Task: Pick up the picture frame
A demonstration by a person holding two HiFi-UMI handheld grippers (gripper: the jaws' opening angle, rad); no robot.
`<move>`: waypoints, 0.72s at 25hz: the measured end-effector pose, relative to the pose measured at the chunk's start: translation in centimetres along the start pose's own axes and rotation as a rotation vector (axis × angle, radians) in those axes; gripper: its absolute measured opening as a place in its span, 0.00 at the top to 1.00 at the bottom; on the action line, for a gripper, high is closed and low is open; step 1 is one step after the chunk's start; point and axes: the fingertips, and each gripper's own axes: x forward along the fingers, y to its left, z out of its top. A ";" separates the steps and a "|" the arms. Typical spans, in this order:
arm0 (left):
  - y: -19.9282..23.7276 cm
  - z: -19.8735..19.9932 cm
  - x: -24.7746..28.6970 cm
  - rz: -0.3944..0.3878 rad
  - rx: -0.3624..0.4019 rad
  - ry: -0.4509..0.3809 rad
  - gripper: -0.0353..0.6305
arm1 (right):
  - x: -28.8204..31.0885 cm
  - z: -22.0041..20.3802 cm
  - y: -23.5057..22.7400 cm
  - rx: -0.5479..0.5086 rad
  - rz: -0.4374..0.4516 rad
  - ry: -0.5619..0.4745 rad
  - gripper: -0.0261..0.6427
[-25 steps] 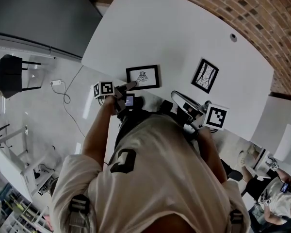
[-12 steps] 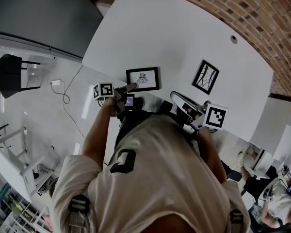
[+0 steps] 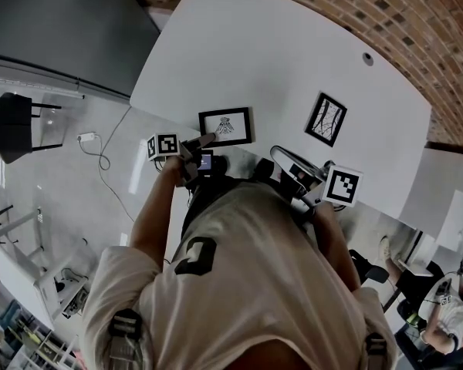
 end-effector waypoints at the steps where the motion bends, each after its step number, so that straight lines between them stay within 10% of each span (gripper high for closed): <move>1: 0.0 0.0 -0.1 -0.004 0.002 0.001 0.67 | 0.0 -0.1 0.1 0.000 0.000 -0.004 0.95; 18: -0.4 0.2 -2.1 -0.038 0.037 0.057 0.82 | 0.6 -3.2 1.3 0.020 -0.023 -0.094 0.95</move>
